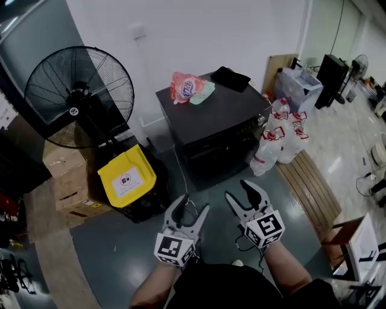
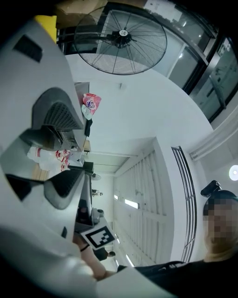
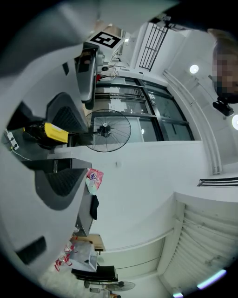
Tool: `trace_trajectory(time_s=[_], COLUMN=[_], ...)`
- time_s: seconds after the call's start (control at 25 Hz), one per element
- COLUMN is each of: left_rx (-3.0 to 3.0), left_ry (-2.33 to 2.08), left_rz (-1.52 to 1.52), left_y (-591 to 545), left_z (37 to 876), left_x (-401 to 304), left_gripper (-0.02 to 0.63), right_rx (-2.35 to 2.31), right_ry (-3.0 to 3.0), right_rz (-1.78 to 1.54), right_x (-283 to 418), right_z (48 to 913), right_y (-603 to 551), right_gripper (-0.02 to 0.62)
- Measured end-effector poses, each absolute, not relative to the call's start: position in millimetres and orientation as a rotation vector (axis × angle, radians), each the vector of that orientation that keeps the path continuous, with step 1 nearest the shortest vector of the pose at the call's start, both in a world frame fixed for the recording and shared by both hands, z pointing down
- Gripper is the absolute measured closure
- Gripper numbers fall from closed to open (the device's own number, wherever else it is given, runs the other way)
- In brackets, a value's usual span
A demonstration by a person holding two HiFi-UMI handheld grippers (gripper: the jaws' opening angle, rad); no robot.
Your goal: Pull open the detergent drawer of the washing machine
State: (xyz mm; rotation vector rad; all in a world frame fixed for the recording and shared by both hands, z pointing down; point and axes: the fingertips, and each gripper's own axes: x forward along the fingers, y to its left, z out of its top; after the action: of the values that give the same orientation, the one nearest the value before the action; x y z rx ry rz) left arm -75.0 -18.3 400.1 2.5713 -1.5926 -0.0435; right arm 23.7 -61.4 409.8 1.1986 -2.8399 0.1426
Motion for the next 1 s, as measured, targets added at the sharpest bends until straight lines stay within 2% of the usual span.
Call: trace_trajectory(time_s=[0.48,1.0], left_rx=[2.704,2.677], left_ry=[-1.371,-1.395], left_rz=[-0.041,-0.035], left_y=[-72.1,-103.2], left_z=[410.3,423.1], left_x=[-168.1,-212.8], left_gripper=[0.356,0.354], right_rx=[1.43,1.501], right_ry=[-2.744,-2.76], right_rz=[0.233,0.551], right_x=[-64.1,-93.5], right_z=[417.6,459.6], right_y=[-114.4,-161.0], right_gripper=[0.331,0.244])
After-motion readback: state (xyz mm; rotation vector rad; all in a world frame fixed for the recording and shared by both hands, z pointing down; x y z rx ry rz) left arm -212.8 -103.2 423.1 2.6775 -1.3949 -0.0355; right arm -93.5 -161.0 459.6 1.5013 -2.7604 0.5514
